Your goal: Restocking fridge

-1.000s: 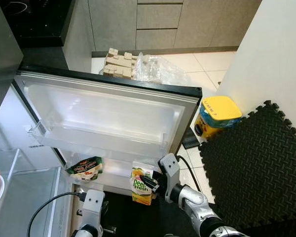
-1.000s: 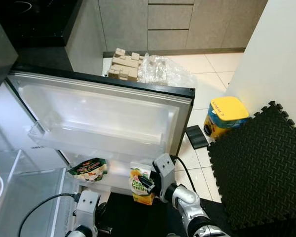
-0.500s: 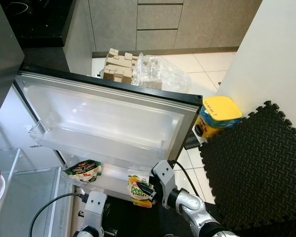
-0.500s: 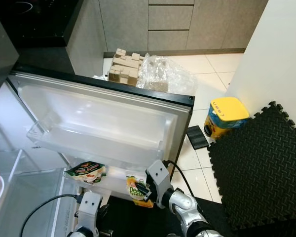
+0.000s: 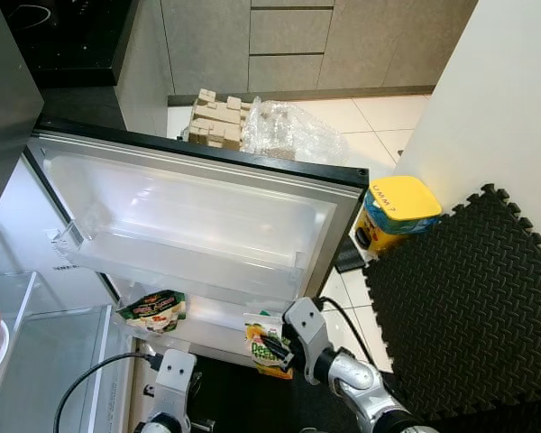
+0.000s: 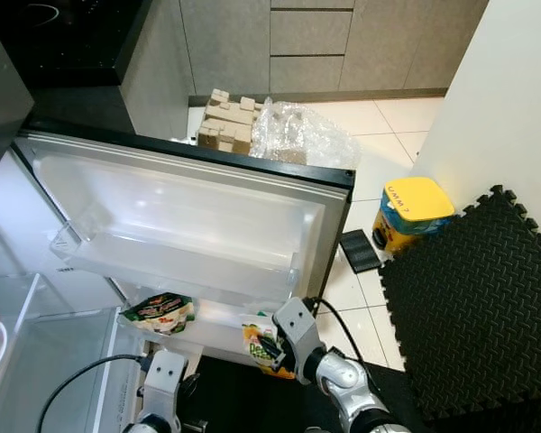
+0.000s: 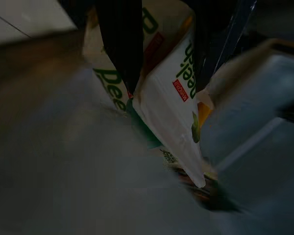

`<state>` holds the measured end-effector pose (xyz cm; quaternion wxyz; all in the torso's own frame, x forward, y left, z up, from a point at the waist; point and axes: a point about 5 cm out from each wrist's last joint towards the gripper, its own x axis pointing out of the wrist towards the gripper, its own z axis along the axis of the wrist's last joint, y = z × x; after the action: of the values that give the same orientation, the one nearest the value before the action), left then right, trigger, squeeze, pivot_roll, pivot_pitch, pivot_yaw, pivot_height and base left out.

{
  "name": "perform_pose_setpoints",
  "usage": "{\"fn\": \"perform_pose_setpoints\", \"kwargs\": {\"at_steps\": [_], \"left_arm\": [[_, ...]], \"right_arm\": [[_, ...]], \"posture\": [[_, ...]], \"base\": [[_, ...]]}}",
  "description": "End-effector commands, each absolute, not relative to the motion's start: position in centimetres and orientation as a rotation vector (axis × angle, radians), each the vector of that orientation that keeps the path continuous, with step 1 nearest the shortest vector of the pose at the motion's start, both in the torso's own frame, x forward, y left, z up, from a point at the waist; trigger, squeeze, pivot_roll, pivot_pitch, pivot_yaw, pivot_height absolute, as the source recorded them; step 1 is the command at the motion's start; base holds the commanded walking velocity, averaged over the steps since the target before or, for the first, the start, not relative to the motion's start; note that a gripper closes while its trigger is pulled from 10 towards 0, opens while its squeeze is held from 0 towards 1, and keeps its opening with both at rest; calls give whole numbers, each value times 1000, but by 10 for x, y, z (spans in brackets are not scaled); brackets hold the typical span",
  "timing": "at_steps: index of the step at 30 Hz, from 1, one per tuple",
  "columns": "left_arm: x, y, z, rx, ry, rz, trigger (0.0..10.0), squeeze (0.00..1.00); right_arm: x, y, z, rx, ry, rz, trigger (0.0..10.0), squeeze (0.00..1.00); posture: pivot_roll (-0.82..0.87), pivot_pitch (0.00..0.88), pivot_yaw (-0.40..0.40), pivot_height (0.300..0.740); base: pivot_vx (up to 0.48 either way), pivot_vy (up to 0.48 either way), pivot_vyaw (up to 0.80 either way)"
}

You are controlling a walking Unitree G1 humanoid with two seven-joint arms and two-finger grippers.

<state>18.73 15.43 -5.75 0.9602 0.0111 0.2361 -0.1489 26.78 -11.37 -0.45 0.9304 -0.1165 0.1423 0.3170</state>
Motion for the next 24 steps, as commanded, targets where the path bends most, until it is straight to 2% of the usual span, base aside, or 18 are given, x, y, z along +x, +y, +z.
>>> {"fn": "perform_pose_setpoints", "kwargs": {"at_steps": [1, 8, 14, 18, 24], "left_arm": [[179, 156, -63, 30, 513, -308, 10000, 0], [180, 156, -62, 31, 513, -310, 10000, 0], [180, 156, -62, 30, 513, -310, 10000, 0], [180, 156, -63, 29, 513, -311, 10000, 0], [179, 155, -63, 30, 516, -314, 10000, 0]], "right_arm": [[275, -135, -1, -285, 273, 503, 10000, 0], [279, -157, 2, -369, 251, 359, 10000, 0], [274, -156, -2, -397, 252, 354, 10000, 0], [265, -147, -9, -341, 287, 426, 10000, 0], [248, -128, -22, -226, 361, 636, 10000, 0]], "posture": [[-113, 120, -41, 725], [-115, 122, -38, 725], [-115, 124, -39, 725], [-116, 127, -41, 725], [-114, 127, -40, 725]], "base": [[0, 0, 0], [0, 0, 0], [0, 0, 0], [0, 0, 0], [0, 0, 0]]}}
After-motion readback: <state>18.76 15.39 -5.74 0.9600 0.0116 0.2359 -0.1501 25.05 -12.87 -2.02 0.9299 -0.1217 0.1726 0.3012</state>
